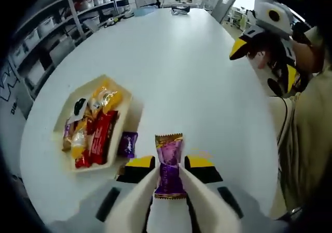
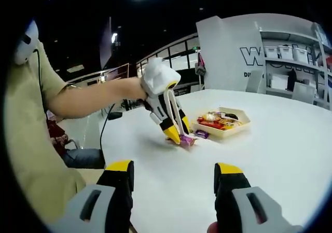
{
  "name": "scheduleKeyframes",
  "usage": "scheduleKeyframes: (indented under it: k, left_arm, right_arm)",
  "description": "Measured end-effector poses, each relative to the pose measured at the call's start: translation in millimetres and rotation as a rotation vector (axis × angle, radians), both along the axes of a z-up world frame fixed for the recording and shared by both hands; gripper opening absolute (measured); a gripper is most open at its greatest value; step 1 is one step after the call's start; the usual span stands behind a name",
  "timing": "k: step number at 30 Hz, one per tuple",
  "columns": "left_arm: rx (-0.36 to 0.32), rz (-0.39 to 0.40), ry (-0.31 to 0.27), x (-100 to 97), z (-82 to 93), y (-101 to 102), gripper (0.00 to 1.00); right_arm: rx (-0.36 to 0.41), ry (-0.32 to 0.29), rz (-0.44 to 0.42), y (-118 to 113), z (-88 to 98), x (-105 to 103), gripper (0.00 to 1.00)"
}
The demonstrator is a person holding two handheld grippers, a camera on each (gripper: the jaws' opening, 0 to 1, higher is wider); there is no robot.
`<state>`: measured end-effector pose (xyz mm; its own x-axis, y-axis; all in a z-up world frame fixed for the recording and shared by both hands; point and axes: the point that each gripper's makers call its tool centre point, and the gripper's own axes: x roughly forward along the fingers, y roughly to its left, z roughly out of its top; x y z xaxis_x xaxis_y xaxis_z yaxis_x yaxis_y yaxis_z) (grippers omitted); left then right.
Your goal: Place the target food into the container with the food tongs after gripping and lifting it, then release it inside without dropping or visibly crushing the food.
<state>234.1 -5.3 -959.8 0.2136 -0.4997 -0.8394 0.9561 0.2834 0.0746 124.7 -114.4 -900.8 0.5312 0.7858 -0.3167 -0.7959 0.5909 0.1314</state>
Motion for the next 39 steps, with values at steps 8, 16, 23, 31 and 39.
scheduleKeyframes:
  k: [8, 16, 23, 31, 39]
  left_arm:
    - [-0.033, 0.05, 0.009, -8.7, 0.7, 7, 0.21]
    - [-0.042, 0.11, 0.009, -8.2, 5.3, 14, 0.21]
    - [-0.057, 0.149, 0.0, 0.0, 13.1, 22, 0.21]
    - [-0.073, 0.179, -0.017, 8.9, 27.4, 27, 0.21]
    - [-0.076, 0.181, -0.051, 24.1, 44.3, 27, 0.21]
  right_arm:
    - [0.003, -0.002, 0.0, 0, 1.1, 2, 0.61]
    - [0.002, -0.003, 0.001, -1, 1.7, 3, 0.61]
    - [0.002, -0.004, 0.0, -2, 2.2, 4, 0.61]
    - [0.004, -0.008, 0.002, 0, 4.5, 5, 0.61]
    - [0.001, -0.006, 0.001, -1, 2.9, 4, 0.6]
